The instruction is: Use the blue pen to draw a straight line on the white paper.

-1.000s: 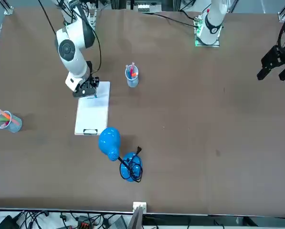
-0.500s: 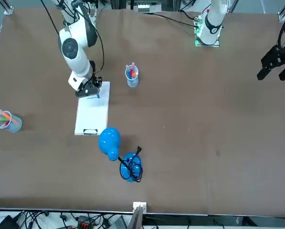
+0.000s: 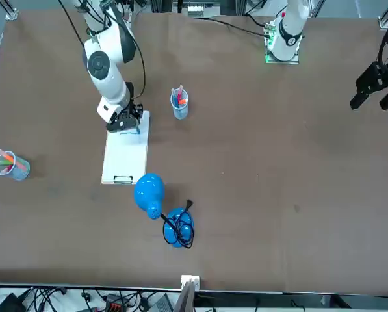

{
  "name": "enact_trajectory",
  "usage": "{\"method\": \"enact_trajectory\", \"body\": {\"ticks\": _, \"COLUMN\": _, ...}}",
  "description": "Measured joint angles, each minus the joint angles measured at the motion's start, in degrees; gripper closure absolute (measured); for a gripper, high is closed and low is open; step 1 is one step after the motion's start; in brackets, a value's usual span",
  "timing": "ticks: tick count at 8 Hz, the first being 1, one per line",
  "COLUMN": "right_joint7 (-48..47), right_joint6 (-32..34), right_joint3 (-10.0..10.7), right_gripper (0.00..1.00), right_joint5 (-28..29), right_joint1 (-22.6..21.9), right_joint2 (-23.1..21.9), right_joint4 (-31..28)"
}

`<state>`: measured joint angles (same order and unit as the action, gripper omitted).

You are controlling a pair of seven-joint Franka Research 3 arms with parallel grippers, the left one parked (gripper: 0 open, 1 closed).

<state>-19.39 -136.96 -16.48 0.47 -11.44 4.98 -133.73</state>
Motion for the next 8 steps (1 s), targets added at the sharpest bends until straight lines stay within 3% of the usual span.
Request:
{"method": "enact_trajectory", "body": {"ticks": 5, "right_joint7": -1.07, "right_joint6": 1.44, "right_joint3": 0.00, "right_gripper": 0.79, "right_joint5": 1.14, "right_joint1": -1.38, "right_joint2": 0.52, "right_joint4": 2.84}}
{"method": "enact_trajectory", "body": {"ticks": 8, "right_joint7": -1.09, "right_joint6": 21.16, "right_joint3": 0.92, "right_gripper": 0.79, "right_joint5": 1.03, "right_joint1": 0.03, "right_joint2": -0.48, "right_joint4": 14.69}}
